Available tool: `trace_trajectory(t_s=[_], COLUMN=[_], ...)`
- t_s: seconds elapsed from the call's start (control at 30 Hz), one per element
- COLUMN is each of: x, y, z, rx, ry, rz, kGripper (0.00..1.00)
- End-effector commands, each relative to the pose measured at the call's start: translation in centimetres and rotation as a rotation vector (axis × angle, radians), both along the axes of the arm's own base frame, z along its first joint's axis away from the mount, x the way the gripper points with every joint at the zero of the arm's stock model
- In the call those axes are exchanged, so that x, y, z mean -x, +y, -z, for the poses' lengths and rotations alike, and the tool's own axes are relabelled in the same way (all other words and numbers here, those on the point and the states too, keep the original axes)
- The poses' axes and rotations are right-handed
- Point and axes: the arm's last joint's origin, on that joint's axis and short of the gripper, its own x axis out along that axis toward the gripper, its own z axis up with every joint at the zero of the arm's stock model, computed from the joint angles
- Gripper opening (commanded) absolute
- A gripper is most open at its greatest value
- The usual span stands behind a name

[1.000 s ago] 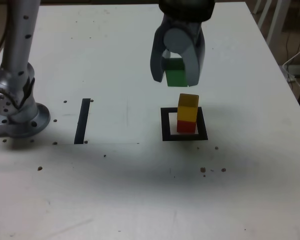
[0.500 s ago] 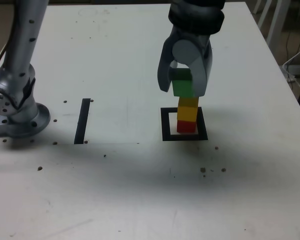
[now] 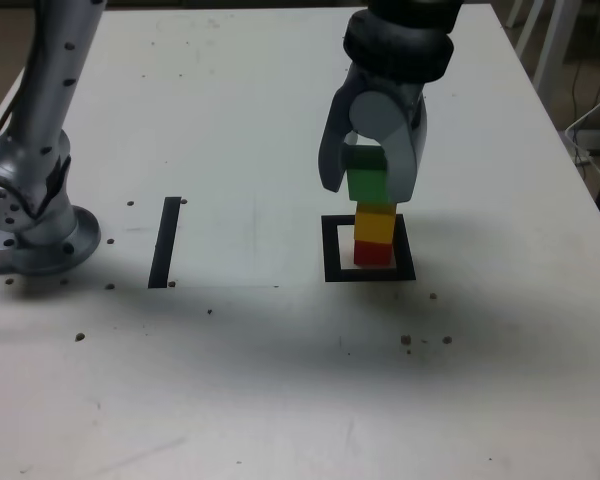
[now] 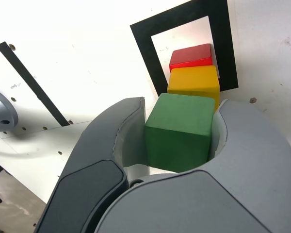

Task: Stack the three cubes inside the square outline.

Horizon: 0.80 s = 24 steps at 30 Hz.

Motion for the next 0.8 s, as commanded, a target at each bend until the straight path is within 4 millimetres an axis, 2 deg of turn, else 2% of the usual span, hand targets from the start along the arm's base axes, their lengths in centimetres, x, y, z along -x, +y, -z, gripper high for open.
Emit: trace_trajectory(t_s=[0.0, 0.17, 0.23, 0.3, 0.47, 0.5, 0.6, 0.77], x=[-0.01, -0.21, -0.26, -0.27, -0.33, -0.34, -0.35, -0.25], y=[-0.04, -0.04, -0.04, -0.06, -0.12, -0.13, -0.13, -0.11], z=[0.19, 0.42, 0.51, 0.61, 1.02, 1.06, 1.07, 1.02], rx=[-0.002, -0.005, -0.004, -0.001, 0.012, 0.014, 0.016, 0.014], ry=[0.025, 0.027, 0.028, 0.031, 0.041, 0.042, 0.041, 0.042], rz=[-0.001, 0.002, 0.004, 0.007, 0.019, 0.021, 0.023, 0.023], kGripper=[0.28, 0.28, 0.31, 0.41, 0.81, 0.86, 0.92, 0.97])
